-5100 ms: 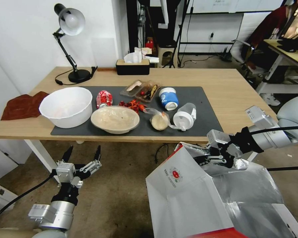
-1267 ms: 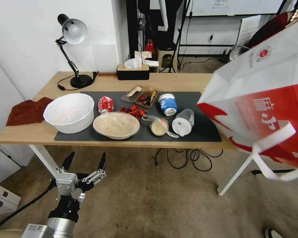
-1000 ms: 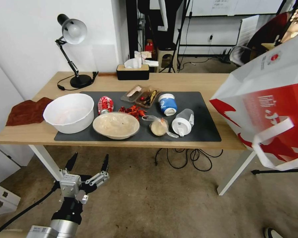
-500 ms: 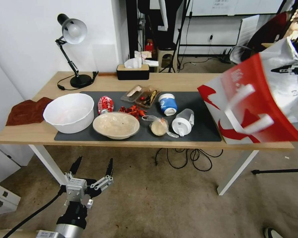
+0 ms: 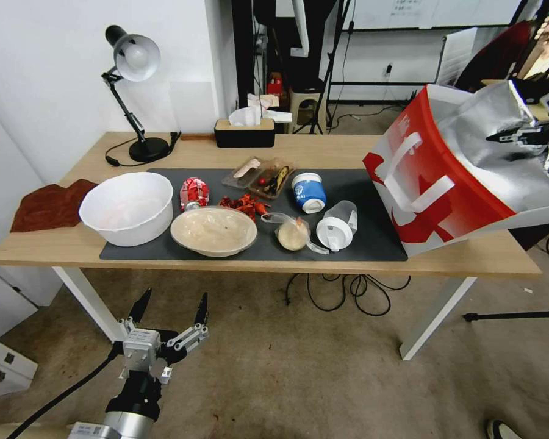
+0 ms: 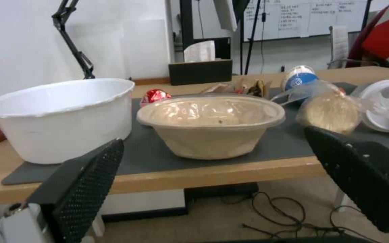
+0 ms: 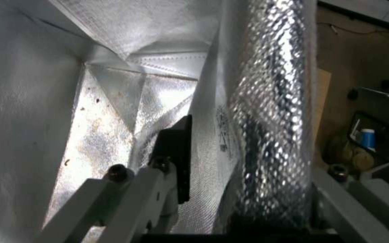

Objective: Pick up the food delivery bag from the floor and place it on the table.

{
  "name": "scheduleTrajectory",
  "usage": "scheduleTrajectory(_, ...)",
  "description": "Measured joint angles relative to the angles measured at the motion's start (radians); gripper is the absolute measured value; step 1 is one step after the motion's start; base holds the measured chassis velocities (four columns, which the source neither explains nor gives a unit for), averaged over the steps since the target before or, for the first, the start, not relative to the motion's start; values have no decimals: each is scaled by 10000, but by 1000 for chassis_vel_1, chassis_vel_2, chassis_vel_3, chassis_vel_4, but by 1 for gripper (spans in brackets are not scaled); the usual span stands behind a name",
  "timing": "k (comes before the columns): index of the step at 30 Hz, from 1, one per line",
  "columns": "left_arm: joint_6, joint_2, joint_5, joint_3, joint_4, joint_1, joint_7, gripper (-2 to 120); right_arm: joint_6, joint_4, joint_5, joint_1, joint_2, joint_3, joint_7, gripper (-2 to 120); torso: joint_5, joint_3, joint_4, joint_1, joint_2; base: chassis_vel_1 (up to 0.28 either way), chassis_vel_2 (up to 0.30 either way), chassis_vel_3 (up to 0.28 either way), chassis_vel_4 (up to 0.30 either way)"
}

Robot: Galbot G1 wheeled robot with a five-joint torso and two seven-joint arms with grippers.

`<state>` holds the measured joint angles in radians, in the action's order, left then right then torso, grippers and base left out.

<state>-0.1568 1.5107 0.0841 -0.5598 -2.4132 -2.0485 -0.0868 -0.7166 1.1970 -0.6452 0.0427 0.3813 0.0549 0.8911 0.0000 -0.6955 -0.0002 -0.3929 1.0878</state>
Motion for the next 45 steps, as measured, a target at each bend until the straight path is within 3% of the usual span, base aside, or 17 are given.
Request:
scheduleTrajectory(7, -8, -80, 21, 132, 139, 59, -13, 100, 27, -387, -247, -823, 315, 691, -5, 55, 0, 0, 2, 0, 0, 0, 0, 0, 0)
scheduleTrajectory(17, -12, -213, 239, 6, 174, 149, -2, 100, 212, -267, -233, -1393, 369, 960, -110, 87, 1, 0, 2, -1, 0, 0, 0, 0, 0)
scheduleTrajectory(18, -11, -231, 282, -25, 173, 168, 5, 100, 245, -161, -236, -1471, 316, 955, -123, 95, 0, 1, 2, 0, 0, 0, 0, 0, 0)
scheduleTrajectory(27, 20, -274, 345, -89, 170, 203, 15, 100, 418, 398, -321, -1646, 43, 259, -209, 100, 1, 0, 3, 0, -1, 0, 0, 0, 0)
scheduleTrajectory(34, 33, -350, 442, -212, 98, 210, 21, 100, 537, 1744, -961, -1041, -607, -1162, -468, 100, -3, 3, 0, 1, 0, 0, 0, 0, 0)
scheduleTrajectory(37, 56, -395, 509, -245, -9, 206, 22, 100, 609, 3137, -1663, 710, -1077, -2800, -918, 100, 2, 3, 0, 0, 0, 0, 0, 0, 0)
scheduleTrajectory(39, 59, -410, 523, -251, -36, 187, 24, 100, 639, 3431, -1788, 1155, -1161, -3199, -1007, 100, 0, 3, 1, 1, 0, 0, 0, 0, 0)
scheduleTrajectory(42, 60, -462, 561, -267, -154, 116, 29, 100, 790, 4363, -2257, 3443, -1317, -5669, -1318, 100, -1, 3, 3, 0, 0, 0, 0, 0, 0)
scheduleTrajectory(43, 60, -462, 561, -267, -154, 116, 29, 100, 790, 4363, -2257, 3443, -1317, -5669, -1318, 100, -1, 3, 3, 0, 0, 0, 0, 0, 0)
scheduleTrajectory(45, 59, -504, 591, -282, -252, 52, 31, 100, 895, 5003, -2519, 5506, -1284, -7657, -1440, 100, -1, 3, -2, 1, 1, 0, 0, 0, 0)
